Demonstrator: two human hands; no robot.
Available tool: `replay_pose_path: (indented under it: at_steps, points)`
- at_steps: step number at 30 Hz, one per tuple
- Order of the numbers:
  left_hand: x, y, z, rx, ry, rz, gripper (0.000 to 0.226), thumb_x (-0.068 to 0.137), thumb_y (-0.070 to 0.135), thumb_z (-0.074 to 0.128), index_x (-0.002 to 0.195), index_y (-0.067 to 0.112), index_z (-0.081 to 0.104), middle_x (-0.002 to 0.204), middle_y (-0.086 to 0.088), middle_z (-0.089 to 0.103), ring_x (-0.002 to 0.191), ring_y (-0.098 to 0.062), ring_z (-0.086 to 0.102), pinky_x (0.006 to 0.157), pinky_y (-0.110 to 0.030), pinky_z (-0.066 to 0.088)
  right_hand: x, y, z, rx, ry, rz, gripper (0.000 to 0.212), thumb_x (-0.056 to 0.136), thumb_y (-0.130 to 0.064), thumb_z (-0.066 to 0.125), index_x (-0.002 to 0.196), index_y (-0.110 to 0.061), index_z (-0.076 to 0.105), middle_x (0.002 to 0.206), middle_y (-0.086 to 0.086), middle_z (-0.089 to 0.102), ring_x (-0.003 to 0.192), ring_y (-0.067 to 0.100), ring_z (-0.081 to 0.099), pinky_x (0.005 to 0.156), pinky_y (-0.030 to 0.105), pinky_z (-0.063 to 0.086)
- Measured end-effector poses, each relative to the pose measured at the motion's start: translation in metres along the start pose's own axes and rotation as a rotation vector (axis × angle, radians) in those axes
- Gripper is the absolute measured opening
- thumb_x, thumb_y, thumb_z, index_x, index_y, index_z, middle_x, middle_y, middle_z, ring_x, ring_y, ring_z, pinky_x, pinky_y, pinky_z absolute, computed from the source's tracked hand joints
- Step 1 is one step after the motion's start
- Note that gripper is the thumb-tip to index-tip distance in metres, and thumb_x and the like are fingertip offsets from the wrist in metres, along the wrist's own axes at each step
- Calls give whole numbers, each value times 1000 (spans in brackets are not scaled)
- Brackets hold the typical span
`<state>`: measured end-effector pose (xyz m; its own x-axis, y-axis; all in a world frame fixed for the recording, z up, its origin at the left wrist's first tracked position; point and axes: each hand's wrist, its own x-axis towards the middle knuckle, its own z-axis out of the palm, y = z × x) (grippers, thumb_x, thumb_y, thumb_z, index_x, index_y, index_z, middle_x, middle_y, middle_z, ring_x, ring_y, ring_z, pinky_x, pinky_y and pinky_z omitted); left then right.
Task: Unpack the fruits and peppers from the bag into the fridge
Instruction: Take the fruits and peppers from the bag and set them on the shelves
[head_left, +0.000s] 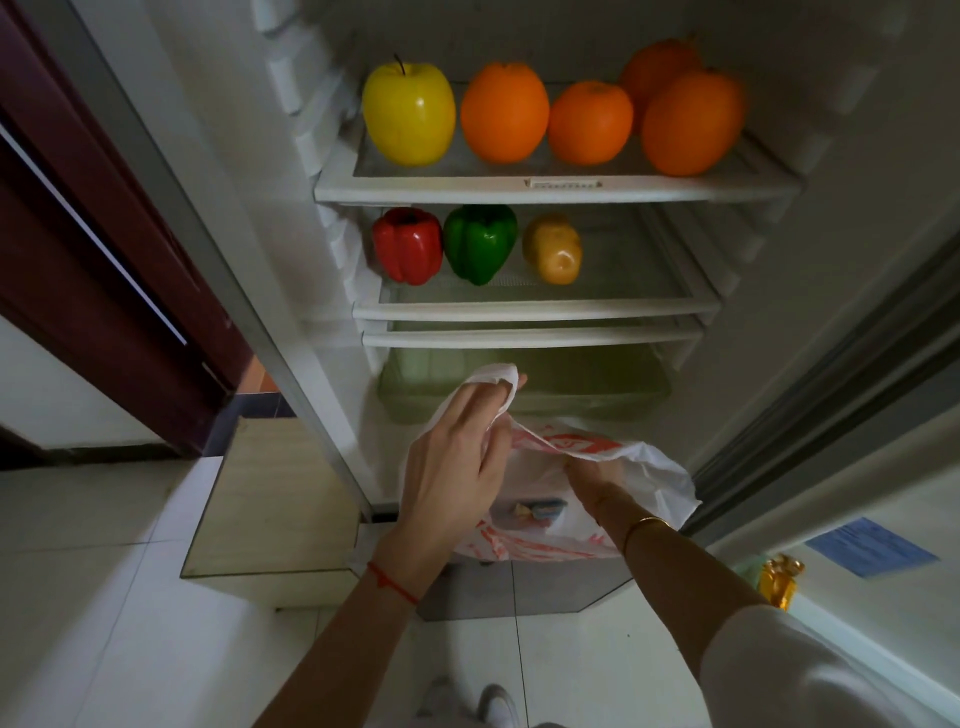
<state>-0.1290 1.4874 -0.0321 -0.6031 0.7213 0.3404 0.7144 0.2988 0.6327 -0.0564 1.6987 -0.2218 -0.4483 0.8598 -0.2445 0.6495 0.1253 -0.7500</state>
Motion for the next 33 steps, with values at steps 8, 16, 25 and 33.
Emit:
replay_pose_path:
  at_steps: [8,16,25,33]
  points:
    - [3,1,-2,26,39,19,44,93,26,34,130,21,57,129,5,55,85,-14,59,62,-25,42,19,-7,-8,-697,-131,-260,23,94,-21,50,104,-12,69,104,9,70,99,33,64,80,35,50]
    - [4,-3,4,-54,64,29,40,94,22,38,126,21,60,132,5,52,119,-15,54,84,-39,55,-8,-29,-17,-910,-574,-703,21,87,-37,61,94,-17,64,98,5,65,91,22,59,77,27,41]
    - [-4,-2,7,-117,70,37,36,91,19,39,118,14,64,128,1,56,119,-18,56,93,-42,52,-28,5,-10,-961,-575,-714,23,94,-34,54,102,-16,66,105,6,67,99,23,63,88,29,45]
    - [-12,-1,4,-48,24,21,43,93,26,36,120,10,64,126,-1,56,115,-17,54,90,-35,53,-47,11,-4,-380,-442,-284,3,95,-16,56,94,-18,56,86,0,60,77,2,63,65,15,50]
